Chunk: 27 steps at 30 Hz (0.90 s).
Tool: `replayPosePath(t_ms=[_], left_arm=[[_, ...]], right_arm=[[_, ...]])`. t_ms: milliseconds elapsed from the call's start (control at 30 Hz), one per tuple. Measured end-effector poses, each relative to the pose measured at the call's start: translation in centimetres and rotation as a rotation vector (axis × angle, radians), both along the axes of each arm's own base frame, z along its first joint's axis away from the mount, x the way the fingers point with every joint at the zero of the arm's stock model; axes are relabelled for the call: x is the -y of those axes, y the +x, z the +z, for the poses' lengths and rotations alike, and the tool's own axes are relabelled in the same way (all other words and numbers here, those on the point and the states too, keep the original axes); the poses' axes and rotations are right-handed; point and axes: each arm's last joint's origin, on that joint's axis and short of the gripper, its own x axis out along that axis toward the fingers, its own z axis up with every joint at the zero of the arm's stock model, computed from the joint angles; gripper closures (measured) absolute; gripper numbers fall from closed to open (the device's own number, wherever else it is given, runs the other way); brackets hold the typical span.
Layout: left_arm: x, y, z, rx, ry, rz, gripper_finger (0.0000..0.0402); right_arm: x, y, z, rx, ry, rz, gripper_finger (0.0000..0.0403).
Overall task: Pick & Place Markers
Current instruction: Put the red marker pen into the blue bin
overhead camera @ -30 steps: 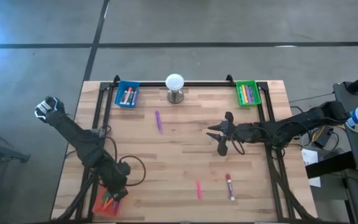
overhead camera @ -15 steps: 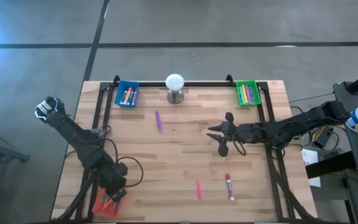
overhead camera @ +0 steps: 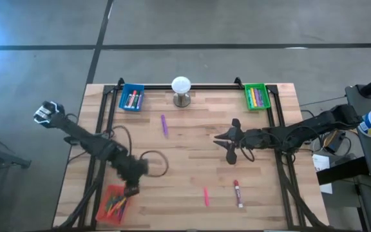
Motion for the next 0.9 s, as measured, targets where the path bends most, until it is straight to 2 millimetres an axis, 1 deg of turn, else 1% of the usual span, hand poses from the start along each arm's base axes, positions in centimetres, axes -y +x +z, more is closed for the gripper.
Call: replayPosePath(t_ms=[67, 167, 233, 300, 367, 467, 567, 633, 767, 900], left_arm=[[-1.2, 1.5, -0.2, 0.159, 0.012, -0.045, 0.0397], [-3.2, 3.6, -1.1, 0.420, -0.001, -0.107, 0.0397], [-4.6, 4.7, -2.0, 0.586, -0.008, -0.121, 0.0398], [-6.1, 5.2, -3.2, 0.729, 0.011, -0.114, 0.0400], [-7.5, 5.4, -4.3, 0.853, 0.054, -0.082, 0.0401], [-9.2, 5.2, -5.7, 1.022, 0.157, 0.004, 0.0401], [-10.2, 4.8, -6.4, 1.179, 0.259, 0.100, 0.0401], [-10.5, 4.4, -6.9, 1.262, 0.324, 0.123, 0.0401], [-10.8, 3.9, -7.9, 1.345, 0.395, 0.117, 0.0401], [-11.1, 3.9, -8.8, 1.364, 0.432, 0.111, 0.0401]], right_arm=[[0.0, 0.0, 0.1, 0.006, 0.011, -0.005, 0.0324], [-0.2, 0.0, 0.0, 0.008, 0.032, -0.008, 0.0340], [-0.4, -0.1, 0.0, 0.011, 0.054, -0.009, 0.0350], [-0.7, -0.1, -0.1, 0.005, 0.077, -0.009, 0.0357], [-0.9, -0.2, 0.1, -0.025, 0.100, -0.027, 0.0360], [-1.3, -0.4, 0.5, -0.104, 0.117, -0.106, 0.0360], [-1.7, -0.6, 1.2, -0.158, 0.169, -0.176, 0.0360], [-2.1, -0.8, 1.5, -0.171, 0.234, -0.210, 0.0360], [-3.5, -0.4, 1.3, -0.212, 0.347, -0.260, 0.0360], [-5.4, 1.1, 0.7, -0.291, 0.449, -0.287, 0.0360]])
